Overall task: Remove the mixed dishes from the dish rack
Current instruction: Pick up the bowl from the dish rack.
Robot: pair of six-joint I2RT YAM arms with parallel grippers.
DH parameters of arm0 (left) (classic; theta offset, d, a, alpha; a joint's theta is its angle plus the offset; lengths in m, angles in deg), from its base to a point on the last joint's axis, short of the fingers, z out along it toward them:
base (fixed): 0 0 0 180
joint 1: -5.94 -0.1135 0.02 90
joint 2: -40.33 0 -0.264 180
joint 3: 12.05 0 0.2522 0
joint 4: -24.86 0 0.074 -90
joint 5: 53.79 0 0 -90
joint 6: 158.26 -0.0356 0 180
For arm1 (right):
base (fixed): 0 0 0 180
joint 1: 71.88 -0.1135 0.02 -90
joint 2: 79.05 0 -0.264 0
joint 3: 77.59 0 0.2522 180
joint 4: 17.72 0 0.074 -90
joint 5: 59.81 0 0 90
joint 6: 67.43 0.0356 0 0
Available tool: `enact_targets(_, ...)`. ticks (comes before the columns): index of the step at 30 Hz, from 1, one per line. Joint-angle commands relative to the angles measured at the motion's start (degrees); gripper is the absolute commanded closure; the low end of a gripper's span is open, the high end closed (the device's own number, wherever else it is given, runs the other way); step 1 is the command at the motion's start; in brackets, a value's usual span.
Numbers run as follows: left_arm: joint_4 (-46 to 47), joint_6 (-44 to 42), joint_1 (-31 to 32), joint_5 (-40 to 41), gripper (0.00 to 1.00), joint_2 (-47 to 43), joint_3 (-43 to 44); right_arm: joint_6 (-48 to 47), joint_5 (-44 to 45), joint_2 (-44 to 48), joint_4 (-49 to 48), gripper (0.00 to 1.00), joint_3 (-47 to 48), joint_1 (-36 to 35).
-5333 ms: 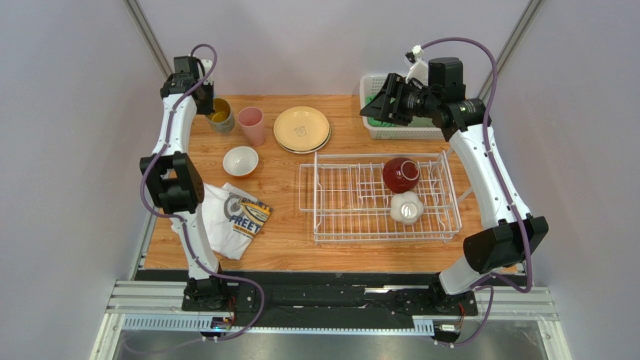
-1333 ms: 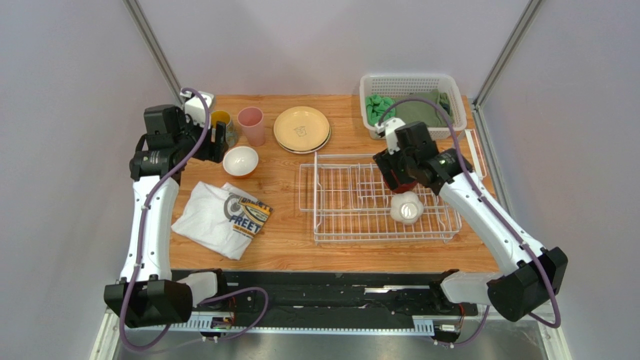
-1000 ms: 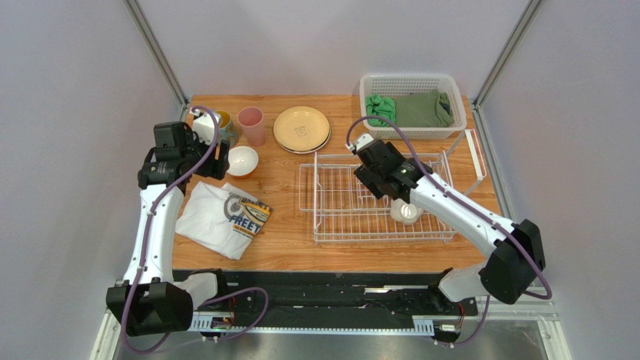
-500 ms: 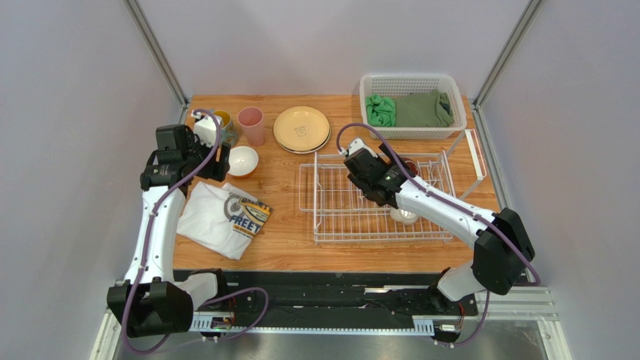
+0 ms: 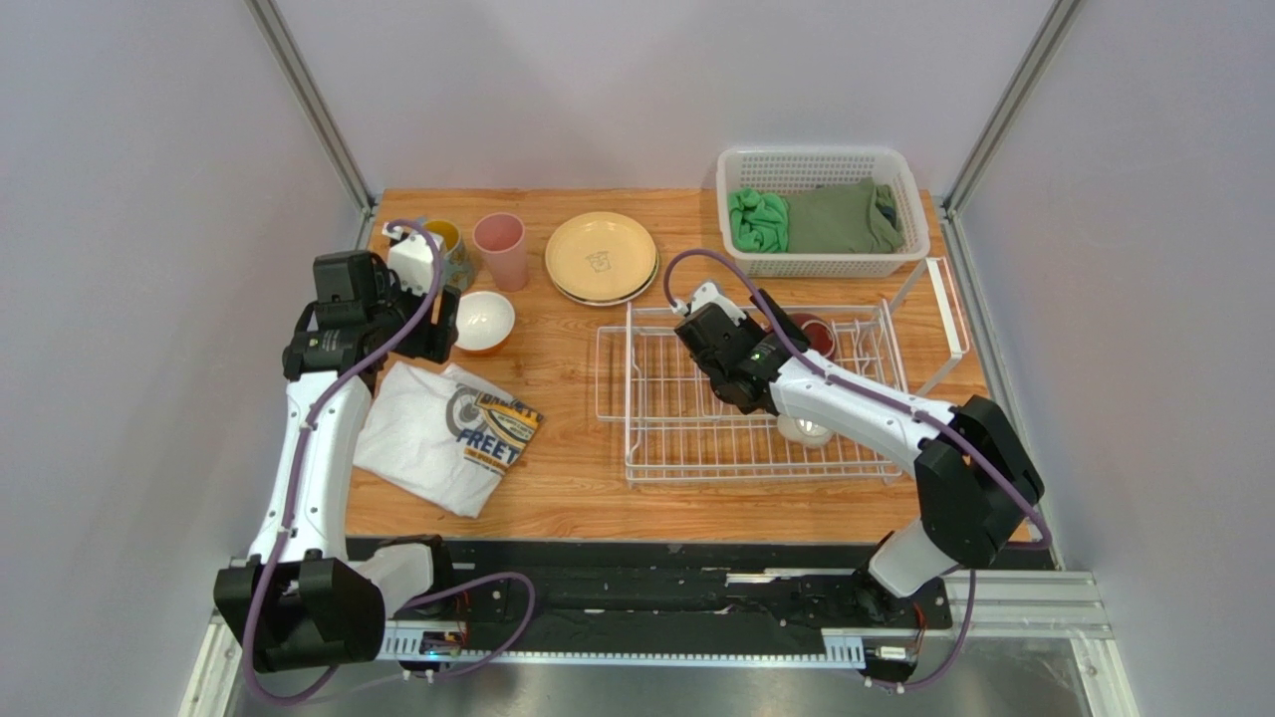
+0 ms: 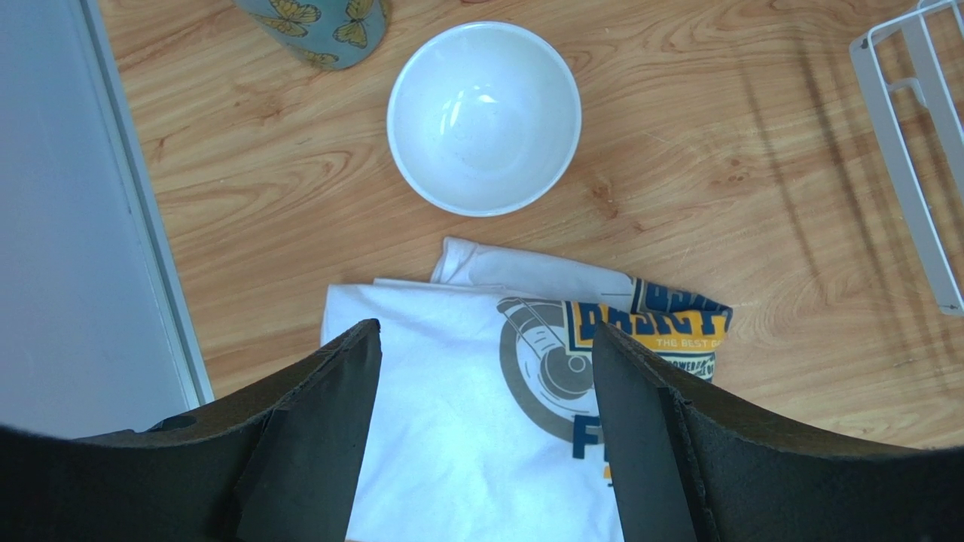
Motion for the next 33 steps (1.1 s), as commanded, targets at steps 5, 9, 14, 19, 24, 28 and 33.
enact_targets(5, 2.14, -0.83, 0.00, -0.25, 0.23, -0.82, -0.78, 1.47, 4.87, -0.11, -5.72, 0.03, -1.79, -0.11)
enact_targets(9, 2.22, -0.83, 0.00, -0.25, 0.23, -0.64, -0.69, 1.73, 5.75, 0.07, -6.69, 0.03, -2.58, 0.15)
enact_targets(14, 2.49, -0.82, 0.00, 0.19, 0.23, -0.55, -0.78, 2.08, 5.49, -0.46, -7.74, 0.02, -3.02, 0.77)
enact_targets(19, 2.49, -1.09, 0.00, 0.28, 0.24, -0.55, -1.04, 2.70, 5.49, -0.72, -8.35, 0.02, -2.93, 1.47)
enact_targets(24, 2.49, -0.91, 0.00, 0.19, 0.24, -0.29, -0.78, 3.22, 5.76, -0.90, -9.06, 0.02, -3.37, 1.91)
enact_targets(28, 2.31, -0.91, 0.00, 0.19, 0.24, -0.20, -0.52, 3.57, 6.54, -1.77, -9.41, 0.02, -3.20, 1.82)
enact_targets(33, 1.96, -1.18, 0.09, 0.54, 0.24, -0.20, -0.43, 3.93, 6.28, -2.57, -9.85, 0.03, -3.20, 1.91)
